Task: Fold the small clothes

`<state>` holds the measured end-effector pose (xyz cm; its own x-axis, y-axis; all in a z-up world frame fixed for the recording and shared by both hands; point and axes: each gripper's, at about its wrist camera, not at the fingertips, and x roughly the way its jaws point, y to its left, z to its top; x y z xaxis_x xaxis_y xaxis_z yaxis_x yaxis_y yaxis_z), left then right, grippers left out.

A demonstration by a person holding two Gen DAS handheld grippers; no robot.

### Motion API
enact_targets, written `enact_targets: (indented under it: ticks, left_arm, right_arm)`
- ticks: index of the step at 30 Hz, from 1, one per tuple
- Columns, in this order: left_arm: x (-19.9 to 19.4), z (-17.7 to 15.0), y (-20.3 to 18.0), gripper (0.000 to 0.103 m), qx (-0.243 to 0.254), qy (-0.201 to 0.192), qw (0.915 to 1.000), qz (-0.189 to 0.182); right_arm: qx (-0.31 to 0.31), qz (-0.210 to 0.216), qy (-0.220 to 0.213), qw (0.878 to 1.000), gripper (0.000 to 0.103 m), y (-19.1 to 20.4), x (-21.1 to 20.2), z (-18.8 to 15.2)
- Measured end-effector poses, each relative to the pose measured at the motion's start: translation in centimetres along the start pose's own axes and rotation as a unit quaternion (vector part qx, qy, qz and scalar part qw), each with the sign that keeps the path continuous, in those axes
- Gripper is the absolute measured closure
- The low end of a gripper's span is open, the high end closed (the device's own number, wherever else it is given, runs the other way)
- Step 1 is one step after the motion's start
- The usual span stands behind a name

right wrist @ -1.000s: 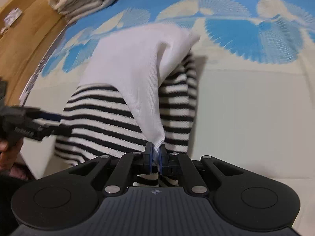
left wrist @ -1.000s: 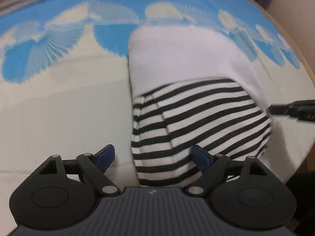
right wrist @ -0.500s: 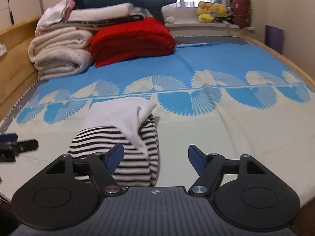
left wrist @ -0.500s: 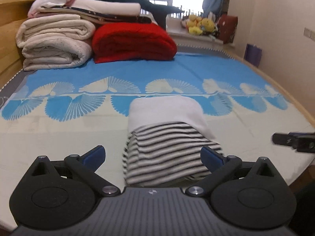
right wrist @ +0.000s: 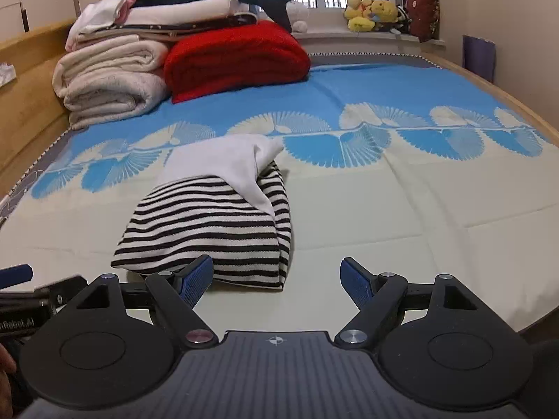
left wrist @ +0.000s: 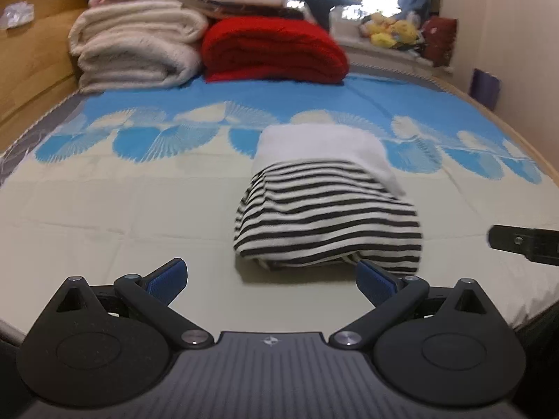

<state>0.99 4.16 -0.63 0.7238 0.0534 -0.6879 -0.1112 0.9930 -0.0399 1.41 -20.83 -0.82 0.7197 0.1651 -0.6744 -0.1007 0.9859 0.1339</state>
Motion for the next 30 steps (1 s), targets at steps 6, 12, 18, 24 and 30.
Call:
enact_targets:
  ticks: [6,12,18,24,30]
  left_arm:
    - [1.2,0.2,0.1,0.000,-0.027,0.020,0.9994,-0.011]
    - [1.9,0.2,-0.5,0.000,-0.008,0.021,0.9997,-0.005]
    - [1.8,0.1,-0.5,0.000,0.001,0.015,0.9999,-0.007]
    - [1.9,0.0,-0.5,0.000,0.001,0.019,0.9997,-0.014]
    - [1.9,0.0,-0.4,0.000,-0.005,0.022,0.9996,-0.016]
  right_arm:
    - [0.015,0.008,0.022,1.000,0.022,0.1,1.1,-0.5]
    - [-0.011,-0.001,0.027,1.000,0.022,0.8,1.5,-0.6]
    - [-0.021,-0.004,0.029,0.999,0.022,1.3,1.7,-0.7]
    - [-0.024,-0.003,0.030,0.999,0.022,1.5,1.8,-0.7]
    - [-0.029,-0.003,0.031,0.999,0.022,1.7,1.8,-0.8]
